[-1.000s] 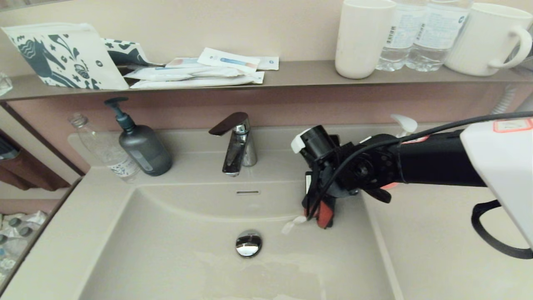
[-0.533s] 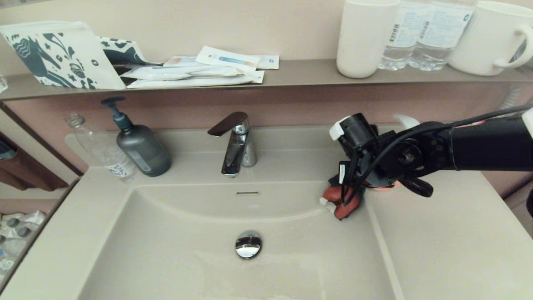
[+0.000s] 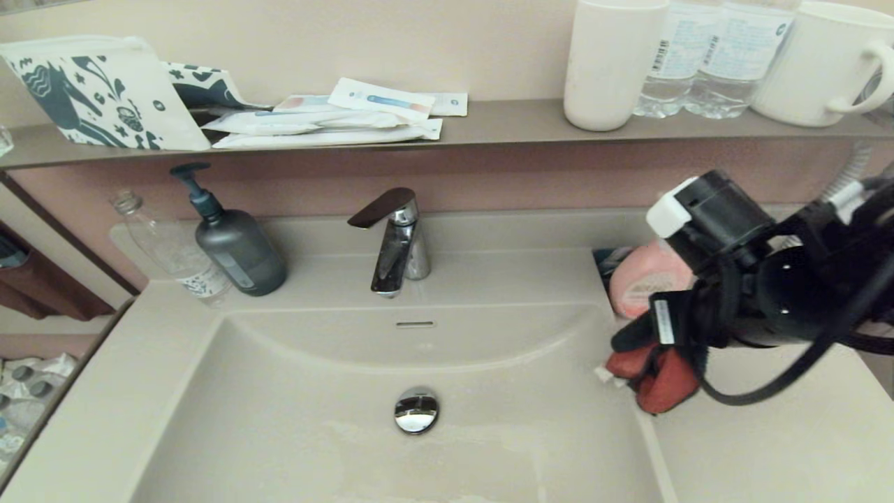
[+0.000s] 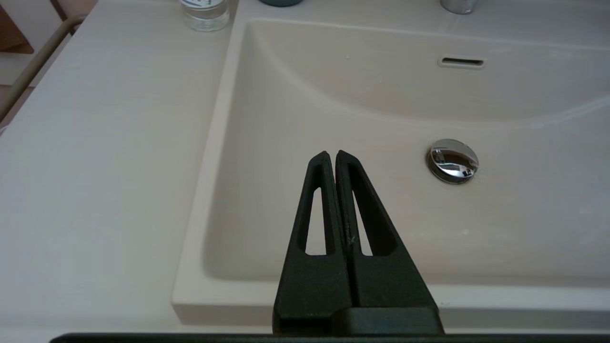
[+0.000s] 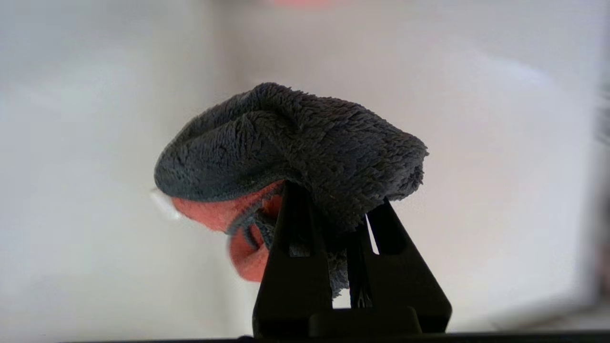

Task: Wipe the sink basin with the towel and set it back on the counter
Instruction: Wipe the sink

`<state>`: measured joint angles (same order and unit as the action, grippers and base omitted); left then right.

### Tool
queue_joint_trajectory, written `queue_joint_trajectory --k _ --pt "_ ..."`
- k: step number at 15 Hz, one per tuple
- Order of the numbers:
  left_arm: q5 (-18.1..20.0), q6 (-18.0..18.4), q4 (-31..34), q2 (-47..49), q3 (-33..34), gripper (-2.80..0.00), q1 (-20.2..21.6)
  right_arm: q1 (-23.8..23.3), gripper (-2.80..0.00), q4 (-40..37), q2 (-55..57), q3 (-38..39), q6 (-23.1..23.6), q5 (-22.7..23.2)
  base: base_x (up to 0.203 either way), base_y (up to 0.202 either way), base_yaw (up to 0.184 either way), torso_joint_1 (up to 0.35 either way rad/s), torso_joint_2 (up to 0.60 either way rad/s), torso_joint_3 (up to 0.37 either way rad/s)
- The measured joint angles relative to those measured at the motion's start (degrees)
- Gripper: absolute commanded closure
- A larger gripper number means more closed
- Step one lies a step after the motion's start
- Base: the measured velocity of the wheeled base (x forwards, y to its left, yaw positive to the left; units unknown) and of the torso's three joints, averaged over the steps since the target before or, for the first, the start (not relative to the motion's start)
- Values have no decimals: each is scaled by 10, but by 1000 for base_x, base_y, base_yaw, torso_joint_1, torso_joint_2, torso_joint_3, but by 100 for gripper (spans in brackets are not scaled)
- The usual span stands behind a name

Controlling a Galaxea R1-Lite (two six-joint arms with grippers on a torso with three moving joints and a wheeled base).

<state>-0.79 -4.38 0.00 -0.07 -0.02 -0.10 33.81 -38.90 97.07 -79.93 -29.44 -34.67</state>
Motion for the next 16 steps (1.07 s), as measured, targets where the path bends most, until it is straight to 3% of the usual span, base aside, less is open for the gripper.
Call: queue_joint_trajectory --k 3,6,8,12,16 --pt "0 0 0 0 0 0 0 -55 0 -70 -71 49 29 -2 0 0 0 0 0 0" --pt "0 0 0 0 0 0 0 -102 0 -70 -110 129 52 0 0 0 0 0 0 0" --pt "0 0 0 0 0 0 0 -114 0 -13 -121 206 54 9 0 0 0 0 0 0" --pt "0 0 0 0 0 0 0 -121 0 184 -107 366 65 18 0 0 0 0 0 0" --pt "0 0 0 0 0 0 0 -159 0 318 -60 429 79 37 0 0 0 0 0 0"
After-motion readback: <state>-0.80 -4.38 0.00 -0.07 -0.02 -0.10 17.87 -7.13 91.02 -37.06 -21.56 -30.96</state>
